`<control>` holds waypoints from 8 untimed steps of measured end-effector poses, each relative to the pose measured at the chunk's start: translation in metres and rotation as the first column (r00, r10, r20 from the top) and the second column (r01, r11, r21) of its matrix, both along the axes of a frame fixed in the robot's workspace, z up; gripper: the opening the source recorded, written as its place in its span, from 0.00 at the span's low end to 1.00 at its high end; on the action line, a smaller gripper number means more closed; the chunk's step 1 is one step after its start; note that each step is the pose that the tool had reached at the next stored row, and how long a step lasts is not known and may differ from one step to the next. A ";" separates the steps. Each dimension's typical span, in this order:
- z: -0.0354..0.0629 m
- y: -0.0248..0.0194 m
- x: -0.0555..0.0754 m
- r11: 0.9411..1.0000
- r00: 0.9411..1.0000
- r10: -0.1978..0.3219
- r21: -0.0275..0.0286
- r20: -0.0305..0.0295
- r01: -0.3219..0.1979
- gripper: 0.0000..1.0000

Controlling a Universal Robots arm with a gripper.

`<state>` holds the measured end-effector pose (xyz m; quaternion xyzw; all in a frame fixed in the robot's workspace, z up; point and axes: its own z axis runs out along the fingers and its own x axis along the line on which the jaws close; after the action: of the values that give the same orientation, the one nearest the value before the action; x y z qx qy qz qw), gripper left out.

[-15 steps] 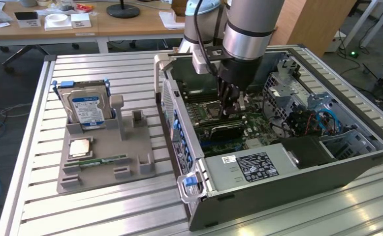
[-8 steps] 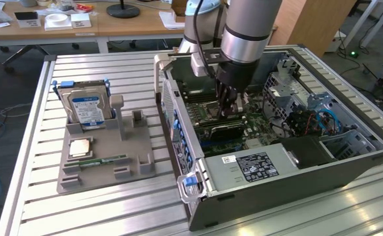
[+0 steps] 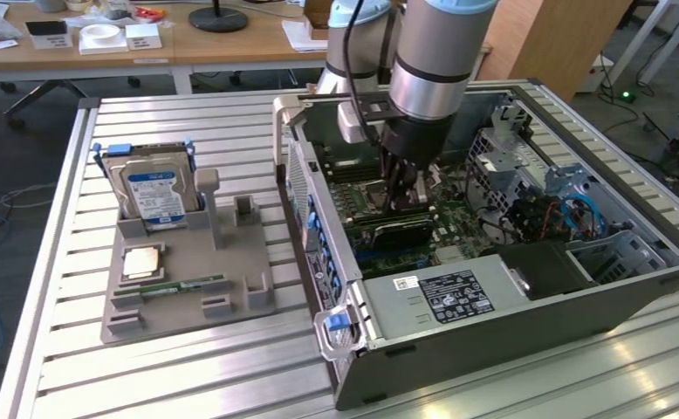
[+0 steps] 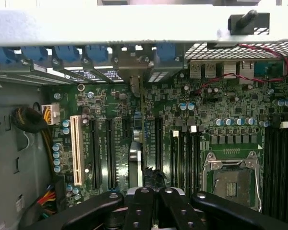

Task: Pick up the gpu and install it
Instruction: 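Press down on the gpu until it lock into place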

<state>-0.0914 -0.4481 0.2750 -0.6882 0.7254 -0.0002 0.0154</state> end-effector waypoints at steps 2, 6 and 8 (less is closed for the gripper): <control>-0.0010 0.0000 0.001 1.000 1.000 0.000 0.000 0.000 0.000 0.11; -0.0019 -0.0012 0.002 1.000 1.000 0.000 0.000 0.000 0.000 0.11; -0.0022 -0.0021 0.002 1.000 1.000 0.000 0.000 0.000 0.000 0.11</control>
<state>-0.0898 -0.4502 0.2728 -0.6881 0.7255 -0.0002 0.0154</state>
